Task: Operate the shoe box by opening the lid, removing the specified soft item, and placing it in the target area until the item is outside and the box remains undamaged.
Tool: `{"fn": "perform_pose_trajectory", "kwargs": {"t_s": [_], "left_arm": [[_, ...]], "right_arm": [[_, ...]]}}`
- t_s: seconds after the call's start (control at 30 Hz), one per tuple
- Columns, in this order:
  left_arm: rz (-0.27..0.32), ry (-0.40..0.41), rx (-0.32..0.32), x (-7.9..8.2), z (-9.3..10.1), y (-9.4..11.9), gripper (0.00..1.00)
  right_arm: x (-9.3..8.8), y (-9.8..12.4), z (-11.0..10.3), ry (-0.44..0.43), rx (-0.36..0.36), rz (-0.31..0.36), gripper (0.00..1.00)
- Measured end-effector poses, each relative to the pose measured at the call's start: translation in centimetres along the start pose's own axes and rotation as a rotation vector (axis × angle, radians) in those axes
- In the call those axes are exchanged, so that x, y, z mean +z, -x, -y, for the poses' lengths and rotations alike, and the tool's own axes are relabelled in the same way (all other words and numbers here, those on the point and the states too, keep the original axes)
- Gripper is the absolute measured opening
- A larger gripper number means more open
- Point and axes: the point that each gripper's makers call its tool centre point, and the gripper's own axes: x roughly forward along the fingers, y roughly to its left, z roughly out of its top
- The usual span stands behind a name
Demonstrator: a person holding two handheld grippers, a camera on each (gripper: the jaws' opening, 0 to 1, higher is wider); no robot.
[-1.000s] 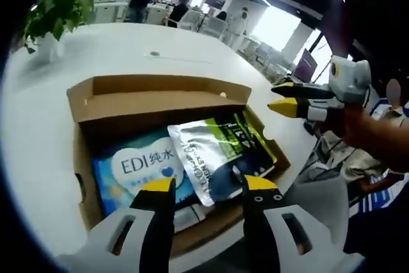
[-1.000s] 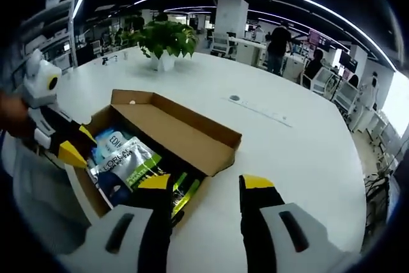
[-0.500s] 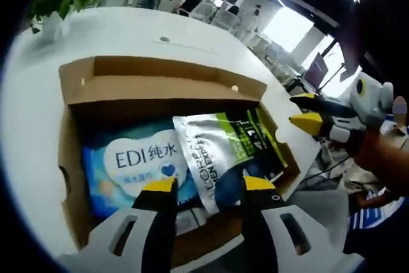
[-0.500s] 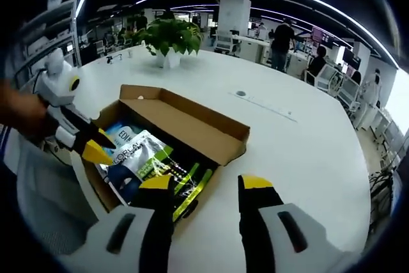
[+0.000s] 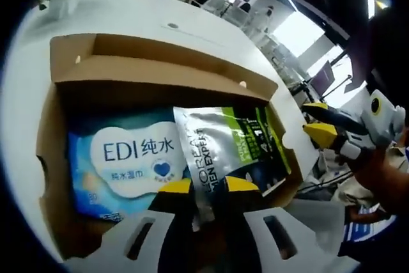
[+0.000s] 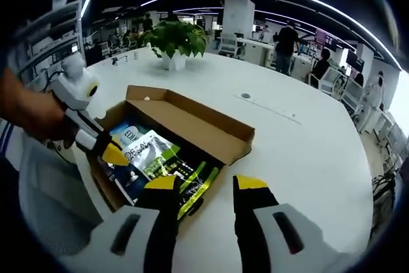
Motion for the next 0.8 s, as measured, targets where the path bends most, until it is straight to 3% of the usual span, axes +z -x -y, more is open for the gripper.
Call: {"fn": "perform_pose_trajectory", "kwargs": {"t_s": [0.03, 0.3, 0.7, 0.8], "left_arm": [[0.001, -0.009, -0.004, 0.1, 0.0, 0.1, 0.00], [0.013, 0.014, 0.003, 0.1, -0.5, 0.5, 0.00], [0.026, 0.034, 0.030, 0.0, -2.6, 2.1, 0.00], [0.028, 0.046, 0.029, -0.1, -3.1, 2.4, 0.00]], "right_arm": [[0.0, 0.0, 0.0, -0.001, 0.001, -0.002, 0.29], [-0.3, -0.5, -0.5, 0.002, 0.020, -0.010, 0.28], [0.1, -2.2, -2.8, 0.023, 0.079, -0.028, 0.26], [-0.3, -3.1, -3.4, 0.038, 0.092, -0.061, 0.27]]}}
